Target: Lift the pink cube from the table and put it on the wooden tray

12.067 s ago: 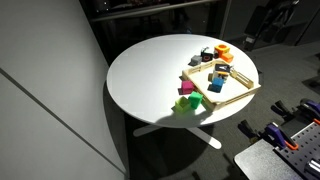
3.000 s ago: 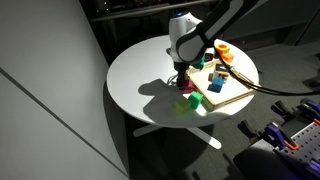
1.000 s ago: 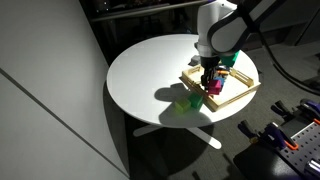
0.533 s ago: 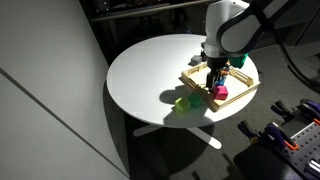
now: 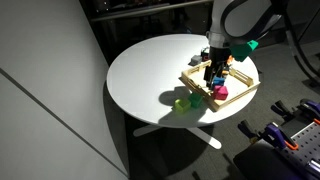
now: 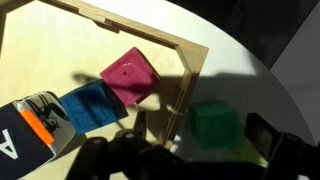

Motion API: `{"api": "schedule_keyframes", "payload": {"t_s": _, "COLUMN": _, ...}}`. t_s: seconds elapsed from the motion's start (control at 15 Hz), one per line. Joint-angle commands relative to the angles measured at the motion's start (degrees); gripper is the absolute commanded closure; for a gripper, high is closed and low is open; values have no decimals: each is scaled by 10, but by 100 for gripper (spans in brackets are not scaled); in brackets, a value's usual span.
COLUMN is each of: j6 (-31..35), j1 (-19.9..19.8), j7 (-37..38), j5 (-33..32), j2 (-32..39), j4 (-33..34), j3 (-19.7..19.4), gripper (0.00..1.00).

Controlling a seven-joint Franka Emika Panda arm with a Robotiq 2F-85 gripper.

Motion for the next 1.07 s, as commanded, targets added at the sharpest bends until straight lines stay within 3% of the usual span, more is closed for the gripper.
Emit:
{"api": "schedule_keyframes", "payload": {"t_s": 0.0, "j6": -10, "j1": -1, "j7": 58, "j5": 7, "j2": -60, "j4": -30, "j3": -3, "gripper": 0}}
{"api": "schedule_keyframes", "payload": {"t_s": 0.4, "j6": -78, "j1": 4, "j7": 167, "j5": -5, "j2": -126, "j4": -47, "j3": -2, "gripper": 0}}
{"api": "schedule_keyframes", "payload": {"t_s": 1.0, "j6": -194, "j1": 3, "j7": 255, "j5": -6, "j2": -224, "j4": -60, "j3": 15, "gripper": 0}}
